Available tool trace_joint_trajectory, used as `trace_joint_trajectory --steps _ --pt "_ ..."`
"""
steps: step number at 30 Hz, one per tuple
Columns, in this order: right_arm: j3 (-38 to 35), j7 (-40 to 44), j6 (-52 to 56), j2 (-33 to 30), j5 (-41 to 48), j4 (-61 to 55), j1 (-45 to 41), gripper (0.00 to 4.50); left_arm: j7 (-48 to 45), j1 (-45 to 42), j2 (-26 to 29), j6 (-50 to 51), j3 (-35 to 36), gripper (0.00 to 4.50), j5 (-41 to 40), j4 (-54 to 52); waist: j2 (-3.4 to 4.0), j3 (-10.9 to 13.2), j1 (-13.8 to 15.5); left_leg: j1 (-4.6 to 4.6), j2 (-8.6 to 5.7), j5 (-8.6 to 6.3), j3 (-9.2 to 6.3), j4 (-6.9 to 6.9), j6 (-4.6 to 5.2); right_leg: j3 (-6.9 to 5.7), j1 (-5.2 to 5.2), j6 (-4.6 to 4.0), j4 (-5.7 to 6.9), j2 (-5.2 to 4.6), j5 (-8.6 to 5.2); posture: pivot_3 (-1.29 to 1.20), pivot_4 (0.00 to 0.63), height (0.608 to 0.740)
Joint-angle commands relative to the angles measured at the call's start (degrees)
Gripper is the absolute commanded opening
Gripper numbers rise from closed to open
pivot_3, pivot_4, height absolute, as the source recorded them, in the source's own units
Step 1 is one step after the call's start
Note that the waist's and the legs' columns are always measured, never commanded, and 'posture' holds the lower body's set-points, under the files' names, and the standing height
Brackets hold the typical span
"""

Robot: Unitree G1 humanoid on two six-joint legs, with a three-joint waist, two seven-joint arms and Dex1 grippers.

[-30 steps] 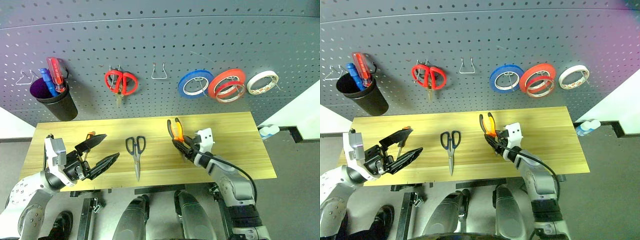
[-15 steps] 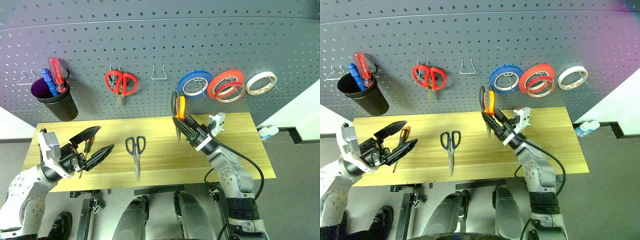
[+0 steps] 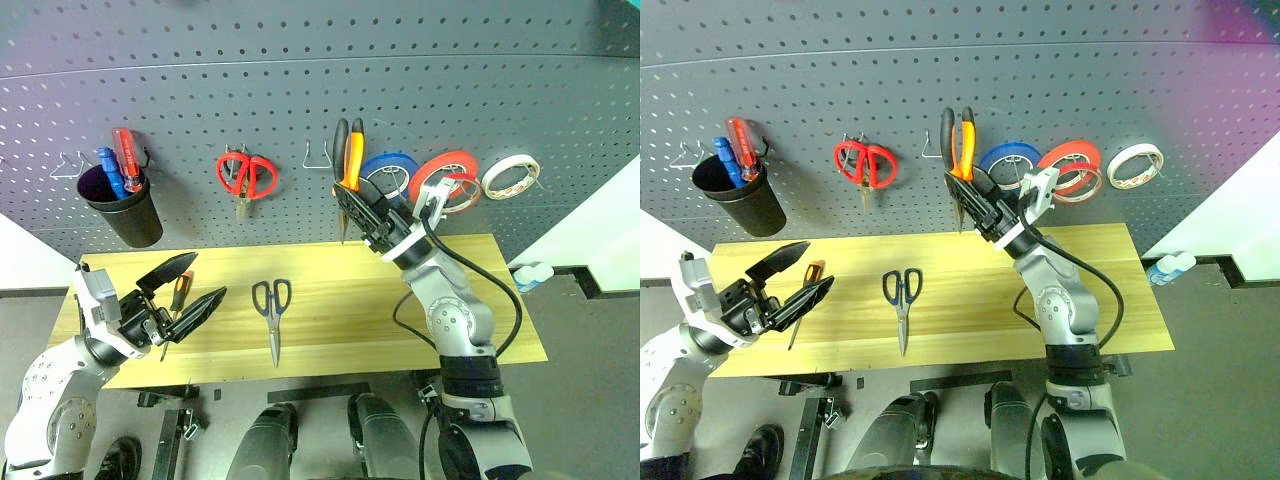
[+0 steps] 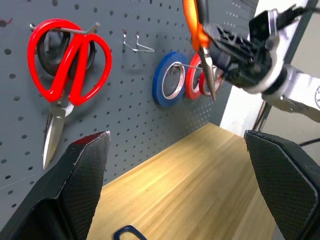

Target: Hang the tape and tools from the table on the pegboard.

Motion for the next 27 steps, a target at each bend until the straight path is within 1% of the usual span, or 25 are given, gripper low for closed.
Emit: trace_joint_trajectory --steps 1,5,14,17,23,27 --pt "-0.36 0.05 -2.83 1.37 0.81 0.64 -3.68 2.07 0.86 1.16 -0.46 -1.08 1.16 4.5 -0.49 -2.47 -0.02 -0.24 0.02 0.0 0.0 0.0 0.0 0.03 0.0 0.0 0.0 -0.01 0.02 0.0 0.01 0.04 0.098 0.74" --pt "-0.07 0.37 -4.17 2.51 0.7 2.89 -6.09 2.07 1.56 2.58 -0.94 -1.07 1.21 4.5 -0.72 -3.52 -0.03 -0.52 0.06 0.02 0.0 0.01 0.0 0.04 -0.01 0.01 0.0 -0.02 0.1 0.02 0.02 0.05 0.09 0.74" --pt "-0.76 0.14 -11.62 5.84 -1.04 11.49 -13.8 2.07 2.07 5.31 -1.8 -1.61 1.15 4.5 -0.59 -4.87 -0.01 -1.51 0.22 0.07 0.0 0.06 0.02 0.08 -0.08 0.02 -0.01 -0.04 0.21 0.05 0.03 0.07 0.087 0.74" --pt "-0.83 0.18 -14.93 6.84 -2.09 14.72 -15.61 2.07 2.15 6.17 -1.96 -1.57 1.2 4.5 -0.72 -5.44 0.0 -1.7 0.24 0.09 0.0 0.05 0.02 0.08 -0.08 0.02 -0.02 -0.04 0.24 0.06 0.03 0.07 0.09 0.74" --pt "-2.52 -1.67 -25.46 8.55 -6.32 25.82 -20.26 2.07 2.3 7.64 -2.0 -1.47 1.42 4.5 -0.99 -6.6 -0.01 -1.88 0.27 0.16 0.0 0.04 0.07 0.13 -0.04 0.02 -0.01 -0.05 0.41 0.07 0.03 0.08 0.099 0.74" --pt "-2.95 -2.4 -29.61 9.47 -7.36 30.27 -22.52 2.07 2.04 8.95 -1.96 -1.4 1.53 4.5 -1.17 -7.09 -0.01 -1.87 0.24 0.2 0.0 0.03 0.07 0.13 -0.02 0.02 -0.02 -0.06 0.5 0.07 0.02 0.09 0.111 0.74"
